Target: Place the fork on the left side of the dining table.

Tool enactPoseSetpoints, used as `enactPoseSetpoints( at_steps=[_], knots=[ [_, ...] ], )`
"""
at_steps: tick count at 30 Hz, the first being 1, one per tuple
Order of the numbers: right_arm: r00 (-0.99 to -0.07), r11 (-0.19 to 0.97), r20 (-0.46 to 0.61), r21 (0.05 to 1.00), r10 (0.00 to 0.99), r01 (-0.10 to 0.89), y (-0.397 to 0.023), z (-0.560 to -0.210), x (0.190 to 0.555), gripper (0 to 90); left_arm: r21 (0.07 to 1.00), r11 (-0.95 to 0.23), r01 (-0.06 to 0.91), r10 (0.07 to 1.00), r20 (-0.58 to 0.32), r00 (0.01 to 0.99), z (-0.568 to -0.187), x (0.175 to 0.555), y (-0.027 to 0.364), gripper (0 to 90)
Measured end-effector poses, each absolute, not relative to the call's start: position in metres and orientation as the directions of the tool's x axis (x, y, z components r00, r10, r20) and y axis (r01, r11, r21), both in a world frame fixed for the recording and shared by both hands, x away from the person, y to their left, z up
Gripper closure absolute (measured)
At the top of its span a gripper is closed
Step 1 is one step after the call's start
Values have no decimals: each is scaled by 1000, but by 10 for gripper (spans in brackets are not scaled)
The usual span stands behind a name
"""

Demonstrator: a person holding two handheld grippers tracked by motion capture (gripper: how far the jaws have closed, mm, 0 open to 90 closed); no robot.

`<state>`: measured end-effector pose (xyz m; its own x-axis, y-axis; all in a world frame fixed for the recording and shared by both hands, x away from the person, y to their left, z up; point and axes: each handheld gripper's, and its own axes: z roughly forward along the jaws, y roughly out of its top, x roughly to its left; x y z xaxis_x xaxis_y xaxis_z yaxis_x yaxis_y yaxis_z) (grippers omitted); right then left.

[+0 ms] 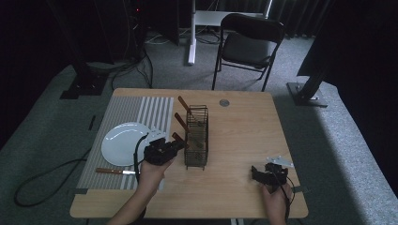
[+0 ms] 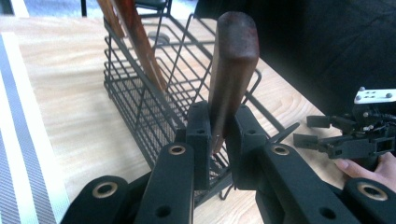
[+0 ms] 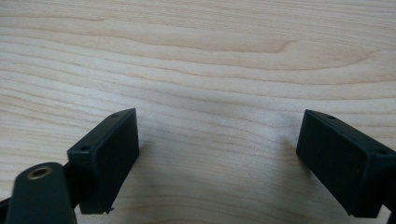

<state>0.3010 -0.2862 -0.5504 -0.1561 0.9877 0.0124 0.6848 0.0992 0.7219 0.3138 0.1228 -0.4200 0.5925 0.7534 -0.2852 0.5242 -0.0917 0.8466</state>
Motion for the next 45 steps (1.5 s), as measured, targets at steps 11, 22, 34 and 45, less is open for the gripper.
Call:
enactPoseSetpoints(
  at_steps=[11,22,34,45],
  knots=[
    [-157,101,10,722,988,684,-286,-550,301,127,877,-80,474,761,-253,597,-396,309,130,802],
    [-156,99,13,721,988,686,-286,-550,301,127,903,-65,425,761,-231,607,-379,304,141,803],
    [-157,101,11,722,988,685,-286,-550,301,127,927,41,373,791,-258,554,-355,305,185,804],
    [-158,103,9,723,987,684,-286,-550,301,127,926,45,376,836,-241,494,-351,325,204,804]
  ],
)
